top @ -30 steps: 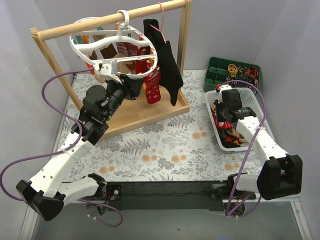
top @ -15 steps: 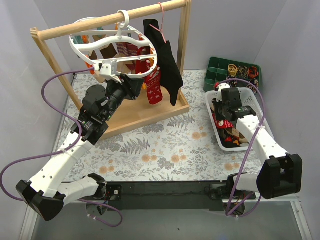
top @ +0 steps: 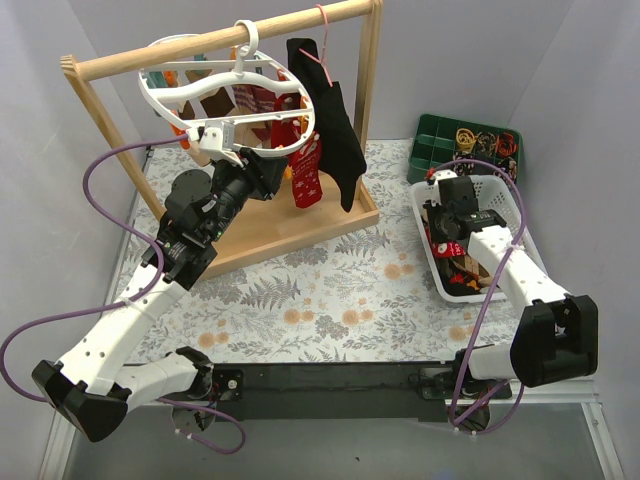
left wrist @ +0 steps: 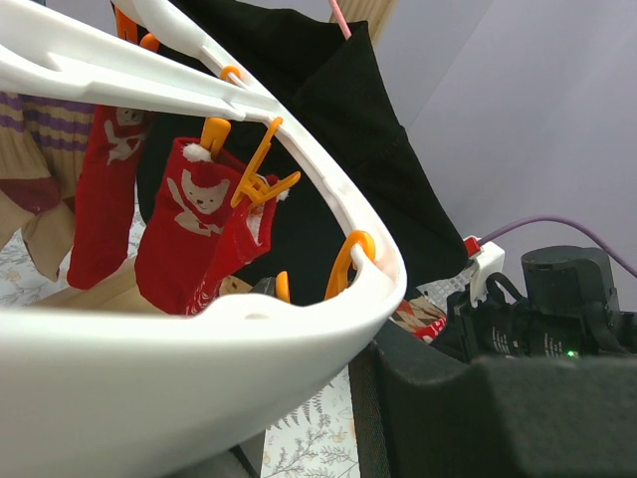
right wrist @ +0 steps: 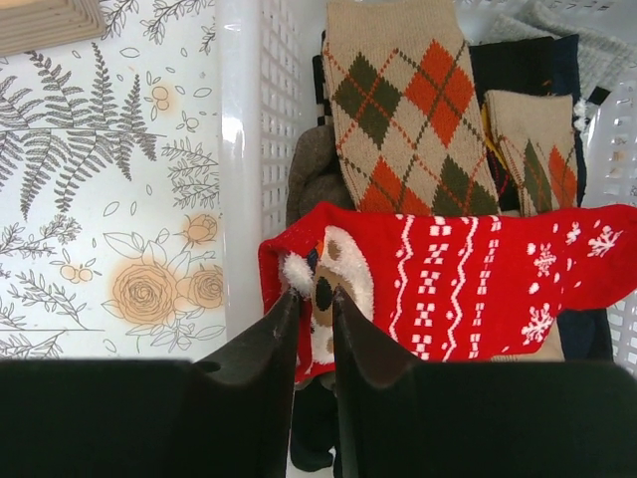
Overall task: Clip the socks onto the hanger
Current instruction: Pick up the sock from the bin, then clamp the sock onto the hanger.
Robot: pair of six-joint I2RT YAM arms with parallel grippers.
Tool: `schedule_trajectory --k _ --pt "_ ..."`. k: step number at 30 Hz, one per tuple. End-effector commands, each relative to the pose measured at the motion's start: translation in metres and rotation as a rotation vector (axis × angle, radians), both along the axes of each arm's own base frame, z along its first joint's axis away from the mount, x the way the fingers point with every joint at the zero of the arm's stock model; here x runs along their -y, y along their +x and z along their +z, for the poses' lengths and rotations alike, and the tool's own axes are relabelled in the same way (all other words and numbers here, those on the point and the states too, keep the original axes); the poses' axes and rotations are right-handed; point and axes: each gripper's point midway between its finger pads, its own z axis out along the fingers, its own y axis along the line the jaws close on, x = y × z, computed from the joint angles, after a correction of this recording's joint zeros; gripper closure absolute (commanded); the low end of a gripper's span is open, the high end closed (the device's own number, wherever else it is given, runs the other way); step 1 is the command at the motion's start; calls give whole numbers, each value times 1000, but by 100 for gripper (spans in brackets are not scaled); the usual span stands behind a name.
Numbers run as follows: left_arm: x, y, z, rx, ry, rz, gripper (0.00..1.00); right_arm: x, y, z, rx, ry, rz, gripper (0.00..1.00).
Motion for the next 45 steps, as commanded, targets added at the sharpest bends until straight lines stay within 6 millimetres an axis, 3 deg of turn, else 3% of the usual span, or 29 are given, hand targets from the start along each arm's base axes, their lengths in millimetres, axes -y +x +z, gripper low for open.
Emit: schedule_trajectory --k 1,9,13,14,18,21,22,26,32,38,45 --pt "-24 1 -2 -5 78 93 100 -6 1 -1 -10 15 24 75" --pt "-25 0 -2 -4 77 96 100 8 -2 -15 -37 -49 -21 76" --pt "-25 -1 -1 -2 76 95 100 12 -2 -16 -41 -64 -31 88" --pt "-25 -1 -1 -2 76 93 100 12 -1 -15 -36 -64 -31 95" --pt "-24 -1 1 1 75 87 100 11 3 8 27 -45 -37 99" --pt "-23 -2 3 4 74 83 100 3 6 42 96 3 -12 99" --pt "-23 -2 3 5 71 80 100 -2 9 65 150 31 2 99" --pt "-19 0 2 -2 71 70 100 -33 2 115 219 155 121 99" --pt "-17 1 3 -4 65 60 100 -88 -23 173 274 377 272 99" --pt "-12 1 -1 -20 57 42 100 -146 -64 194 205 626 407 99" --pt "-11 1 0 -19 51 38 100 -223 -111 206 98 852 584 99"
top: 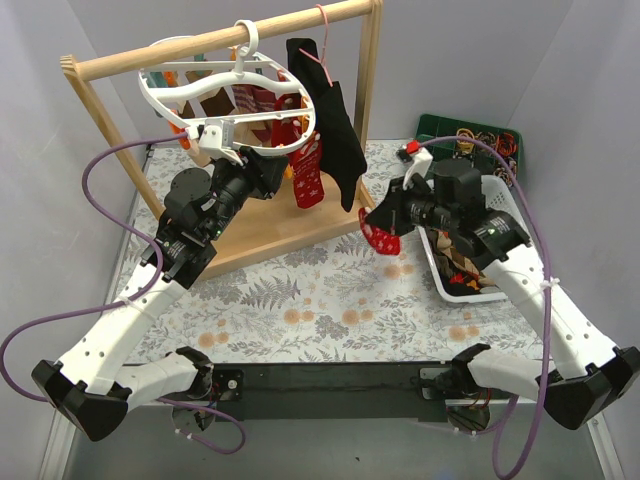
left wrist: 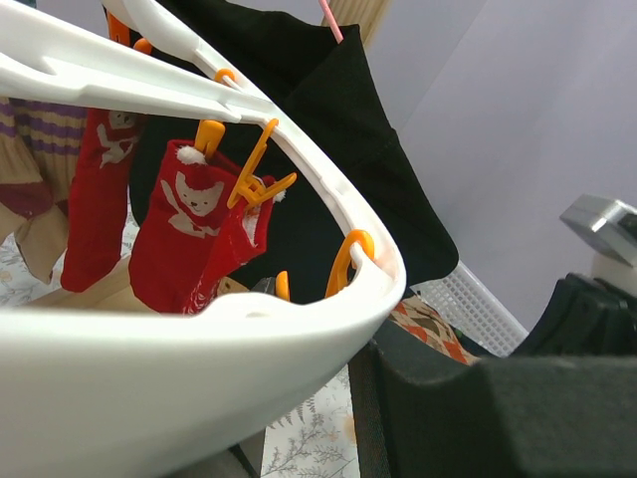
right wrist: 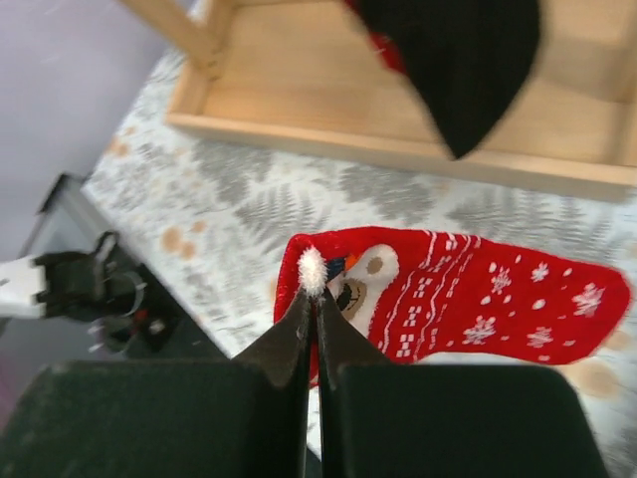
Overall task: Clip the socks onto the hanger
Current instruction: Clamp the sock onto the hanger.
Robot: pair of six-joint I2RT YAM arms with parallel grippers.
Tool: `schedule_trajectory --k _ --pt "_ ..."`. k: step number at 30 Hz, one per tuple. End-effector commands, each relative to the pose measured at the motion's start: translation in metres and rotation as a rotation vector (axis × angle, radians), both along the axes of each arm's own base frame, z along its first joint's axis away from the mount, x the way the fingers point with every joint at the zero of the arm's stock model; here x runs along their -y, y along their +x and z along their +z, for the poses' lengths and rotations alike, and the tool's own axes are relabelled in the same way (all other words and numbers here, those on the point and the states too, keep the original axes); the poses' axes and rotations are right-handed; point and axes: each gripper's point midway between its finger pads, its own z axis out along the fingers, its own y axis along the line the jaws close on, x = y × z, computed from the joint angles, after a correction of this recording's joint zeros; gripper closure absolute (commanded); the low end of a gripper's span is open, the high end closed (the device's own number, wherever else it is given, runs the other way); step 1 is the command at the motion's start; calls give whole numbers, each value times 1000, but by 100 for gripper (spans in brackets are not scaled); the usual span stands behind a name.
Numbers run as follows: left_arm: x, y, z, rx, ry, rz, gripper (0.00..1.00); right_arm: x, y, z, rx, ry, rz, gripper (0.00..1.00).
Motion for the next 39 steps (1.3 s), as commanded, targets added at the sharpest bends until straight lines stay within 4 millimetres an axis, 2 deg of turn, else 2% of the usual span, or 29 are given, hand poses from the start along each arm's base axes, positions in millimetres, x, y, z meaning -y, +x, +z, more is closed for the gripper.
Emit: schedule_trajectory --k 1,4,5,7,8,14,15,18,28,30,39 --pt "-13 2 -3 -13 60 51 100 -54 -29 23 -56 182 151 99" --pt "-14 1 -3 -14 59 52 100 -75 -25 35 -14 240 157 99" --pt "-14 1 -4 -13 60 52 100 -80 -18 43 8 276 136 99" --pt "-15 1 -3 -13 58 54 100 -90 -12 44 8 295 118 99" --pt "-15 1 -4 -15 56 55 100 -94 -7 50 24 322 96 99" --pt "-15 0 -6 -20 51 56 100 -115 16 49 14 359 25 99" --pt "-16 0 -5 -19 49 56 100 -120 20 42 -7 352 16 99" --pt "-15 -1 -7 -22 52 51 100 -128 31 48 9 374 -5 99" --pt "-15 -2 -11 -22 62 45 100 -141 61 57 30 386 -76 99" --pt "-15 -2 -14 -25 70 46 100 -144 63 56 28 385 -78 99" --pt "-15 0 -20 -26 84 49 100 -147 70 73 52 411 -81 99"
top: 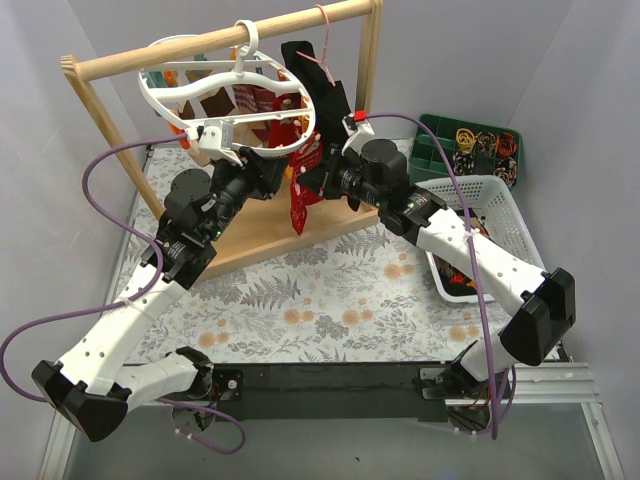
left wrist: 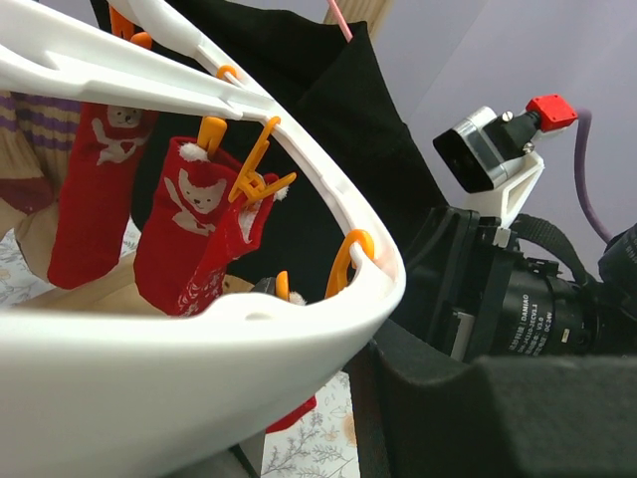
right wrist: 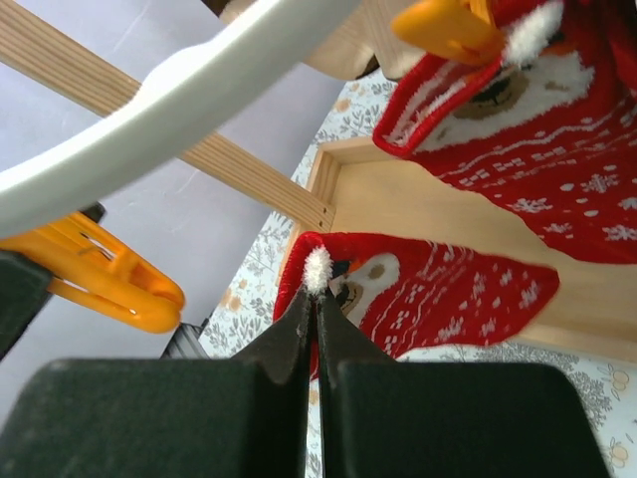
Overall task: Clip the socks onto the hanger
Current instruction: Clamp the sock onto the hanger.
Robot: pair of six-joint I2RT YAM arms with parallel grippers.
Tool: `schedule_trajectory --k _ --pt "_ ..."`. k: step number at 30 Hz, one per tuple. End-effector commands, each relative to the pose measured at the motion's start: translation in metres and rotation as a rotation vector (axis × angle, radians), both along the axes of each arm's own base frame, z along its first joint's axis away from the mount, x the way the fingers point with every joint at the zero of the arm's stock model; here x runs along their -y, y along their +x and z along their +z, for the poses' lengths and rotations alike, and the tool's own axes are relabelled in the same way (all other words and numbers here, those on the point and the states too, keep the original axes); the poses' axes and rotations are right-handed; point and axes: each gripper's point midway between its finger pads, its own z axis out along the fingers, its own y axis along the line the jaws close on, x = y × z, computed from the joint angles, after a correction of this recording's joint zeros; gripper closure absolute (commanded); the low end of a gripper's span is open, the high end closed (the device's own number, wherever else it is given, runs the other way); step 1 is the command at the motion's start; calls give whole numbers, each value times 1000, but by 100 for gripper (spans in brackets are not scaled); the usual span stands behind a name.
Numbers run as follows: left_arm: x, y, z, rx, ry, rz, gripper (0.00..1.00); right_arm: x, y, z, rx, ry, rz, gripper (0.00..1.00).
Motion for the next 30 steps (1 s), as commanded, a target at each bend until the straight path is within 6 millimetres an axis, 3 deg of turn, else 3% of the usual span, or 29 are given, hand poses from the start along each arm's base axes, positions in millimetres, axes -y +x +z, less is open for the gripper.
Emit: schedule_trajectory --k 1,30 --pt "-14 1 -20 -26 91 48 100 -6 5 41 73 85 -13 99" --pt "-16 10 -29 -29 111 82 100 -7 -11 62 80 137 35 99"
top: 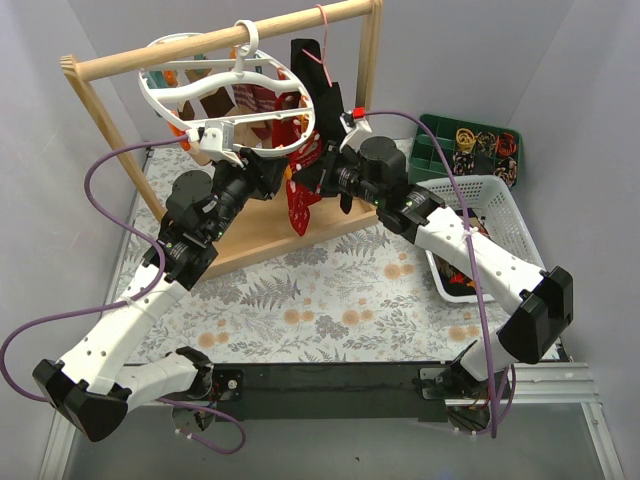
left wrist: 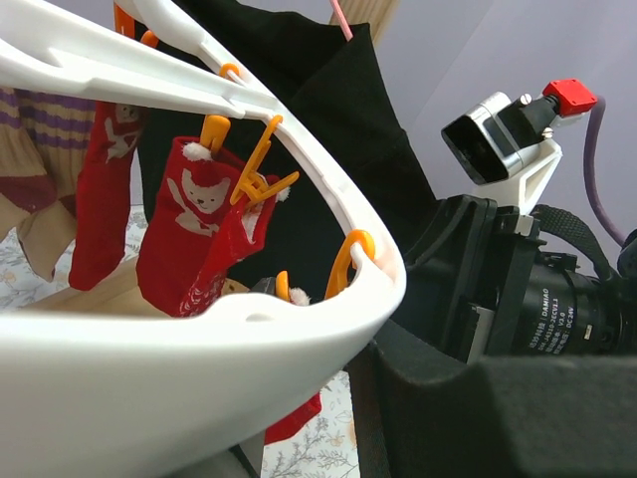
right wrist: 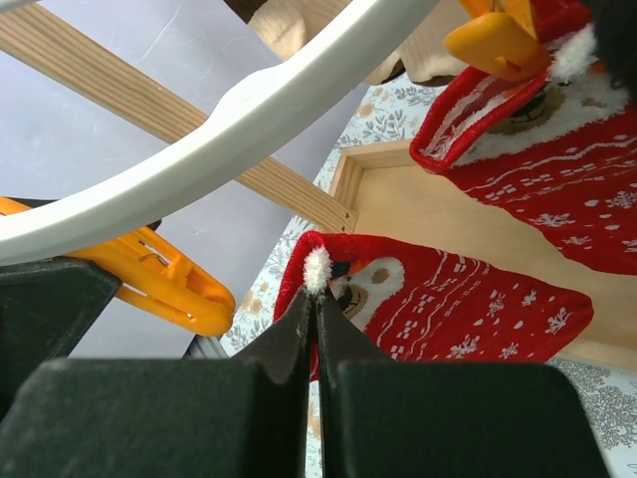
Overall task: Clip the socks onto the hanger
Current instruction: Clamp the sock onto the hanger.
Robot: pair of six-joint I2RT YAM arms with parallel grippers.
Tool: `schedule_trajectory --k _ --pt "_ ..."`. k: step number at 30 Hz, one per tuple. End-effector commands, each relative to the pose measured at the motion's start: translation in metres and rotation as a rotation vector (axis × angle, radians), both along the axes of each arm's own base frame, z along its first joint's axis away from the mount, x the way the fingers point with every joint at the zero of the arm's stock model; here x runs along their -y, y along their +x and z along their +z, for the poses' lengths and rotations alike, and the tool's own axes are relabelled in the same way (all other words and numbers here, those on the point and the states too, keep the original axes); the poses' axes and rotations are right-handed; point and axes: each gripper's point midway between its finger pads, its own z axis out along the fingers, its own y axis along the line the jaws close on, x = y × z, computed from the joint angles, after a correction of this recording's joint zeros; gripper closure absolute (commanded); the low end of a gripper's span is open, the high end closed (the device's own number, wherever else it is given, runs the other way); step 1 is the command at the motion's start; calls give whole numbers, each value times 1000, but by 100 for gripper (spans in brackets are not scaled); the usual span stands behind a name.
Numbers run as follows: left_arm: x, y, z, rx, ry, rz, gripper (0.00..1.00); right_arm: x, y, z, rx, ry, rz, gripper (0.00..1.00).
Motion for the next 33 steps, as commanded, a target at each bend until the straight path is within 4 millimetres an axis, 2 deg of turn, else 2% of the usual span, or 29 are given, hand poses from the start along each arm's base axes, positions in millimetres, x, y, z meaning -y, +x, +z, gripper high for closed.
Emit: schedule_trajectory --k 1,16,33 --pt "-15 7 -27 -39 112 73 100 1 -10 48 81 95 15 99" --pt "-21 9 -27 -27 145 109 100 7 -15 60 108 110 7 99" --pt "-21 9 -26 -28 134 127 100 0 -24 59 99 115 45 99"
